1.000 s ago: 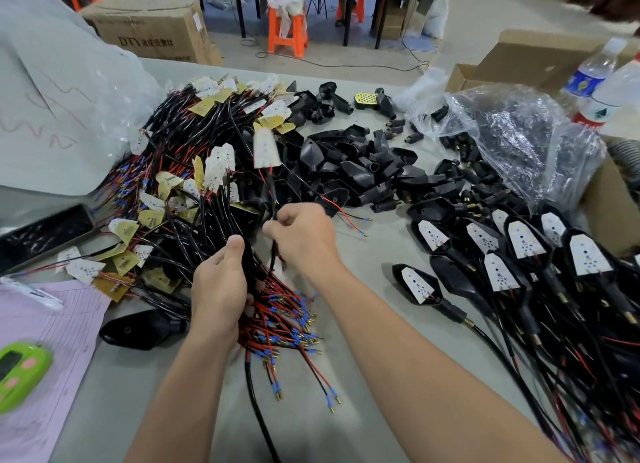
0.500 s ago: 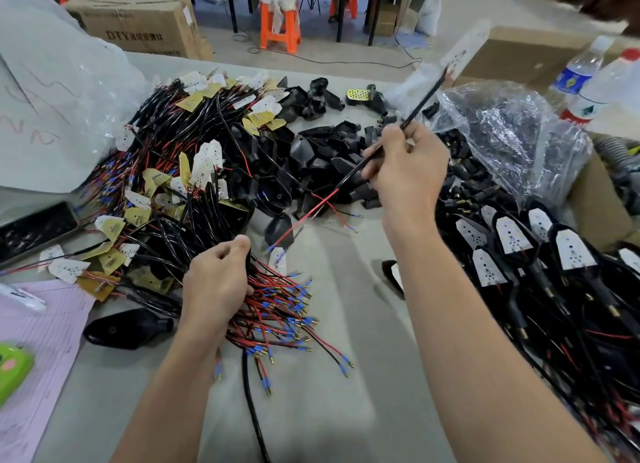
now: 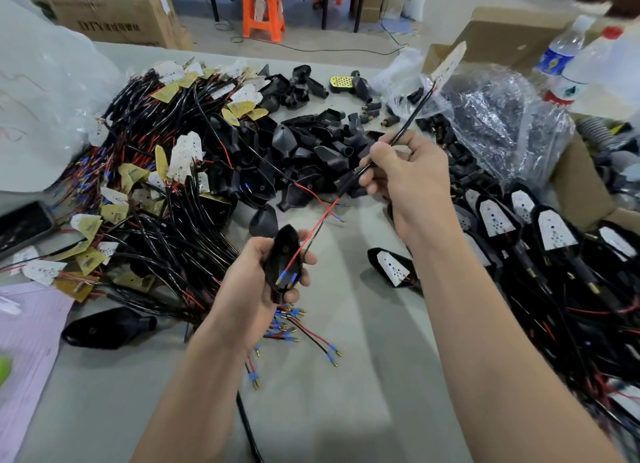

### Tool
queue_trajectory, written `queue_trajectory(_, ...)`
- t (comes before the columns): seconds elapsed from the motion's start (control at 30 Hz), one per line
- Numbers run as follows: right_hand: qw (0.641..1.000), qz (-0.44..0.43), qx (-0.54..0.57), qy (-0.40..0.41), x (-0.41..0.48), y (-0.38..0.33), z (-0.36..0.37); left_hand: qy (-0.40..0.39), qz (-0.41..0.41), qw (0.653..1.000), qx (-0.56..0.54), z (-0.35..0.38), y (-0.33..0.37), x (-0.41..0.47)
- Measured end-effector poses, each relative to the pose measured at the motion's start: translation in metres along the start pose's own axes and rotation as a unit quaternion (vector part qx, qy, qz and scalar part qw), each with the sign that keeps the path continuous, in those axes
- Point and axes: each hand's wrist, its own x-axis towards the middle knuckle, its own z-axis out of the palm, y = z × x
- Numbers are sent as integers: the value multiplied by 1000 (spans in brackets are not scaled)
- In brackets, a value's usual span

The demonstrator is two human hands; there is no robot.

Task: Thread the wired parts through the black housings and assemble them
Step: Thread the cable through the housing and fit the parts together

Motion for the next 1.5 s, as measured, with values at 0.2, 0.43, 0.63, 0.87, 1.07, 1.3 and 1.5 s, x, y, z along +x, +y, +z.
queue_trajectory(0.2, 999, -18, -40, 7, 3, -3, -6, -7, -3, 995, 103, 10, 2, -6)
queue_trajectory(0.43, 999, -10, -29, -9, -4, -4, -8, -14, 21, 992, 122, 10, -2, -6)
queue_trajectory(0.63, 997, 21, -58, -55, -5, -14, -17, 32, 33, 992, 117, 8, -6, -4)
queue_trajectory(0.87, 995, 23, -64, -67, -7, -11, -16, 15, 62, 989, 136, 18, -3, -4)
queue_trajectory(1.07, 973, 44, -136, -179, -20, 1, -9, 0, 60, 995, 79, 29, 4, -1)
queue_trajectory(1.3, 937, 38, -239, -254, -35, 10, -5, -30, 38, 998, -42, 45, 12, 8)
queue_trajectory(1.5, 925, 13, -278, -260, -43, 5, -6, 52, 48, 985, -159, 50, 9, 8)
